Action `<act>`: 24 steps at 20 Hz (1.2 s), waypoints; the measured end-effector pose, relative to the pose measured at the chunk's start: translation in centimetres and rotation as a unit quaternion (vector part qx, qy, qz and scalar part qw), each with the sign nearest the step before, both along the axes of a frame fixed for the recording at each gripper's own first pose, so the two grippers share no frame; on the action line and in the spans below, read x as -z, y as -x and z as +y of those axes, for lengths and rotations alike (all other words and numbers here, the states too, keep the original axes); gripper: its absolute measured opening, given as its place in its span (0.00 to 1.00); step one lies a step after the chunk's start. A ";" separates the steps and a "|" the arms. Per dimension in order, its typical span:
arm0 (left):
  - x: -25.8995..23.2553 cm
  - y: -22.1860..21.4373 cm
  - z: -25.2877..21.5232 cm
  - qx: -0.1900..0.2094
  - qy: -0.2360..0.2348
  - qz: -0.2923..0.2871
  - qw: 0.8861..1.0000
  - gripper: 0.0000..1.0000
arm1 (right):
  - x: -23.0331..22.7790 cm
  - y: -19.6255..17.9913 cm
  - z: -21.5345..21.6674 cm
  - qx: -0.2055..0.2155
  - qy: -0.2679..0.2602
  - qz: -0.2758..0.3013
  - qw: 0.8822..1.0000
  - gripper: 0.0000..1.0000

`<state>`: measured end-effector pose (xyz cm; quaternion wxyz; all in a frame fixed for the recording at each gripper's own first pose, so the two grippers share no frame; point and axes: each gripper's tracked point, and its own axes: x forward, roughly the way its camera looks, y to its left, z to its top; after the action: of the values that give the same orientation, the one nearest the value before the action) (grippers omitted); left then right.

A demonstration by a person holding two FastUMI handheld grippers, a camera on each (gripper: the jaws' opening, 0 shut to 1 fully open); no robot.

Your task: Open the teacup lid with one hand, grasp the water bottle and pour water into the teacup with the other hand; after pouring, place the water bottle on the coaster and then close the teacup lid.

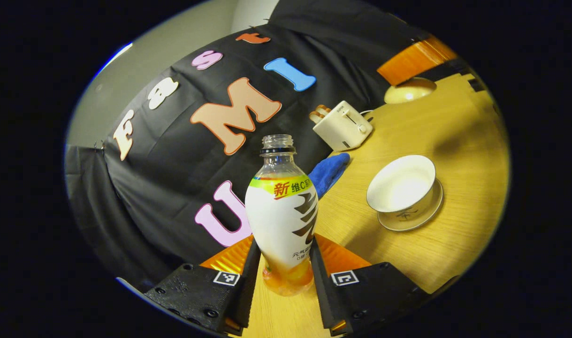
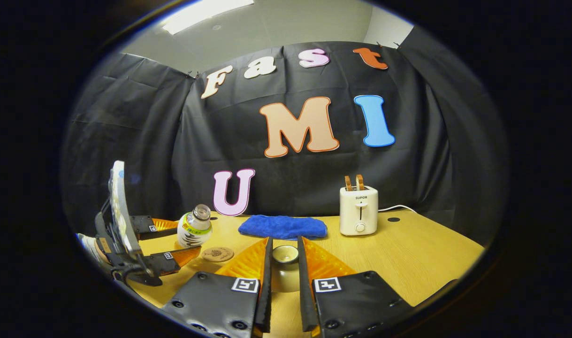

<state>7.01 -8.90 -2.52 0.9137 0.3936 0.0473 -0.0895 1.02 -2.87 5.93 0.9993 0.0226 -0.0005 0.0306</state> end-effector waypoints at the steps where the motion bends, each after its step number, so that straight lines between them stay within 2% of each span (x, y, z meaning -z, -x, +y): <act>1: 0.1 -0.1 0.0 0.004 -0.012 0.002 1.000 0.55 | 0.0 0.1 -0.1 0.001 0.000 -0.001 1.000 0.27; 5: 0.5 -0.3 0.4 0.007 -0.086 -0.003 0.996 0.55 | -0.1 0.1 -0.6 0.005 -0.006 0.000 1.000 0.27; 9: 1.4 -0.9 0.6 0.010 -0.162 -0.003 0.987 0.55 | -0.2 0.1 -0.7 0.006 -0.003 -0.002 1.000 0.29; 17: 1.8 -1.0 0.9 0.024 -0.229 0.006 0.973 0.55 | -0.2 0.2 -0.8 0.008 -0.005 -0.001 1.000 0.29; 21: 2.1 -1.1 1.2 0.035 -0.274 0.015 0.961 0.55 | -0.4 0.2 -1.2 0.011 -0.006 -0.003 1.000 0.27; 24: 2.3 -1.1 1.1 0.049 -0.317 0.018 0.947 0.55 | -0.4 0.2 -1.4 0.013 -0.004 -0.002 1.000 0.29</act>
<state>8.11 -7.82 -4.81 0.7353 0.6630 0.0708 -0.1215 0.79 -4.26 6.30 0.9995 0.0268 -0.0033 0.0179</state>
